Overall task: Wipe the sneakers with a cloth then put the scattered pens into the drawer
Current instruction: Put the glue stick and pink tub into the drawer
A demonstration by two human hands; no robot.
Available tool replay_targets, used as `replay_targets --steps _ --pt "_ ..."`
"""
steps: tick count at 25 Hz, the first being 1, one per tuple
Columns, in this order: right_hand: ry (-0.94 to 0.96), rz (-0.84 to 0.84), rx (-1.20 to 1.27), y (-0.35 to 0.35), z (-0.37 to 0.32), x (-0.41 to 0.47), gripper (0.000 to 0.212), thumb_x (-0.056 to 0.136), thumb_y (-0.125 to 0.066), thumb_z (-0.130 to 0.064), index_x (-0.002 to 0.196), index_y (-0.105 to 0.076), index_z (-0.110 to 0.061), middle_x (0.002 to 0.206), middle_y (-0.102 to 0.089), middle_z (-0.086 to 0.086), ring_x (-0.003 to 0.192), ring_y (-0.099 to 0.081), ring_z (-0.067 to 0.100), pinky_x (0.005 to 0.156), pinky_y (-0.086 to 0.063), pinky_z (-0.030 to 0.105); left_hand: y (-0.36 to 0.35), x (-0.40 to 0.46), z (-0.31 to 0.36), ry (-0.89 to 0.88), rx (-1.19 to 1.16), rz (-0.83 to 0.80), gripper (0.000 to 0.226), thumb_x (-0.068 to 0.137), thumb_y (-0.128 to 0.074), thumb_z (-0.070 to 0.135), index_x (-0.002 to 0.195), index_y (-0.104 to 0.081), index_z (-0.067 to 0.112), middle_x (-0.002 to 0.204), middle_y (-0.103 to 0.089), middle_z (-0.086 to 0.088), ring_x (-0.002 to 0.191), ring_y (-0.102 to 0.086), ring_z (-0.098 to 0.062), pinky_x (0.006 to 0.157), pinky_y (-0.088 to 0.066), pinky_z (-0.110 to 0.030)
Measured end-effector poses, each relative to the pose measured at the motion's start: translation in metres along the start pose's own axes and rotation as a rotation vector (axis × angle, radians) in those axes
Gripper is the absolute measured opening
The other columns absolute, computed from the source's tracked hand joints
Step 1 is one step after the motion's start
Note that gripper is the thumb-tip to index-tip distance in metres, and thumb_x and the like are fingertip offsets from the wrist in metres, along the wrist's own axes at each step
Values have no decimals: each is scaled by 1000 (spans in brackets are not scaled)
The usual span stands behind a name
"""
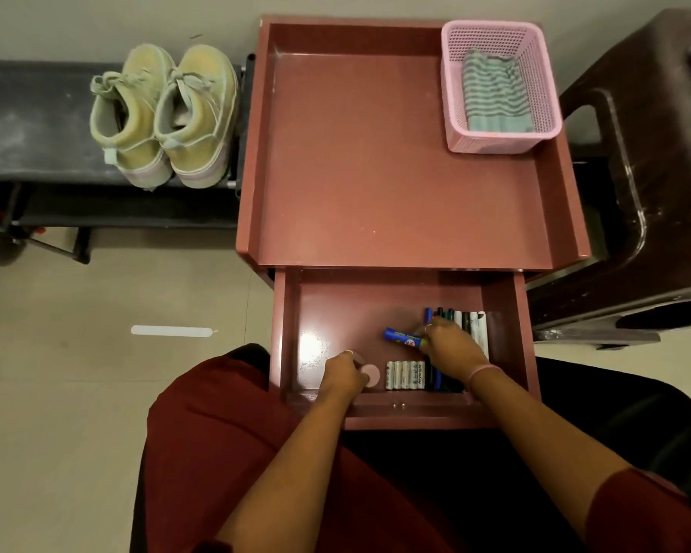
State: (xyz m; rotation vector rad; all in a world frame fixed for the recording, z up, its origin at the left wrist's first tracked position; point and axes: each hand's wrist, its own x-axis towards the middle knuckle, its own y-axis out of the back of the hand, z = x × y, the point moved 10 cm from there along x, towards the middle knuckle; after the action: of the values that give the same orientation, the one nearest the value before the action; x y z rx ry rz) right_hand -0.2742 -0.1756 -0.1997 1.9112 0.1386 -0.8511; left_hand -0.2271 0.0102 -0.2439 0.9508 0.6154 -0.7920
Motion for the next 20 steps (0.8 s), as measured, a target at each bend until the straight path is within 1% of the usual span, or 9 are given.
replay_targets --steps 2,5,7,9,13,16,18,20 --pt "6 -16 -94 -6 -4 5 29 93 -48 -20 117 -64 -21 116 -58 8 107 -54 28 87 -48 39 -4 1 1 -11 50 -33 29 85 -63 3 113 -67 8 122 -65 -4 113 -58 -19 81 -35 -10" --pt "3 -40 -192 -16 -8 11 28 93 -46 -23 115 -64 -24 115 -60 6 110 -50 26 90 -44 38 -5 1 2 -21 94 -51 32 87 -55 1 116 -67 7 126 -63 -7 116 -56 -22 90 -40 -19" --pt "4 -55 -243 -20 -8 12 28 95 -45 -23 116 -63 -25 116 -60 5 112 -49 25 92 -41 39 -6 1 5 -38 101 -65 35 90 -49 1 120 -66 9 129 -60 -7 119 -54 -22 92 -40 -20" --pt "25 -75 -261 -24 -9 12 28 96 -45 -25 119 -62 -28 118 -60 3 116 -47 25 95 -39 40 -6 -1 6 -48 93 -67 36 90 -48 1 120 -65 10 130 -60 -7 119 -54 -22 93 -40 -20" --pt "78 -71 -373 -26 -12 8 31 95 -47 -18 119 -60 -33 118 -60 -4 117 -48 22 95 -38 40 -5 -4 3 -26 35 -82 35 89 -52 3 120 -65 10 130 -60 -6 119 -55 -21 92 -40 -19" --pt "90 -47 -443 -24 -14 3 36 94 -47 -10 120 -59 -31 120 -59 -3 116 -50 23 94 -39 39 0 -9 4 -14 -18 -83 33 88 -52 4 118 -66 11 128 -61 -6 117 -56 -20 91 -41 -20" --pt "93 -34 -435 -23 -14 -3 36 92 -46 -8 122 -57 -26 122 -58 -1 116 -50 24 92 -41 39 7 -14 7 -30 -33 -67 33 89 -51 5 117 -66 11 127 -61 -7 116 -56 -21 90 -40 -19" --pt "63 -45 -329 -21 -8 -11 40 88 -50 -5 123 -55 -23 125 -57 2 116 -50 26 92 -44 40 15 -21 12 -59 -30 -52 35 90 -49 5 120 -65 10 129 -61 -7 118 -55 -22 90 -39 -18"
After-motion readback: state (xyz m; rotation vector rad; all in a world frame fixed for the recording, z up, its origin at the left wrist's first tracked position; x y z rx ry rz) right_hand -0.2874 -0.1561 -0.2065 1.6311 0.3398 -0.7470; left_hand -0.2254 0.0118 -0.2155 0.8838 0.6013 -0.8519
